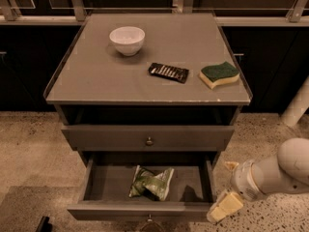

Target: Pick green jalapeno chip bag from middle drawer and place on counter

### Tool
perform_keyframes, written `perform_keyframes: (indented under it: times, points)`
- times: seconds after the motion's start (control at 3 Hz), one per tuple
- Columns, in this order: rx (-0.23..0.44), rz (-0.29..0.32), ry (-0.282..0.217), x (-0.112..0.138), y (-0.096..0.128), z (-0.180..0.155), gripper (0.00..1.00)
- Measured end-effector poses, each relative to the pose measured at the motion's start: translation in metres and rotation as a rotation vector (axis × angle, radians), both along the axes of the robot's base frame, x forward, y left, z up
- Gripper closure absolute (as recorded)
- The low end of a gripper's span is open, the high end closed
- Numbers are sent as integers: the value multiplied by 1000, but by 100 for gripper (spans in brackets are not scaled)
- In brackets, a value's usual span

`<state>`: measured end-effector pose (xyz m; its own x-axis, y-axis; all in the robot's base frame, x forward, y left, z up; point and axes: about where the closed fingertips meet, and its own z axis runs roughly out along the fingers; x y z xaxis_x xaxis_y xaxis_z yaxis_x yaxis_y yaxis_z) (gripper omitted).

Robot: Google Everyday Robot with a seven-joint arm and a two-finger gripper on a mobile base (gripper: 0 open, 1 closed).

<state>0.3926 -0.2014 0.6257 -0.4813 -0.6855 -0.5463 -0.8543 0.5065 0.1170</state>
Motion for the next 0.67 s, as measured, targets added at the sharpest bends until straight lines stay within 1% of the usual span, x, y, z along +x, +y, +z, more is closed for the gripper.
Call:
perform_keyframes:
  times: [0.33, 0.67]
  points:
    - [35, 2, 42, -4, 4, -23, 0]
    - [44, -36, 27, -6, -3, -23, 0]
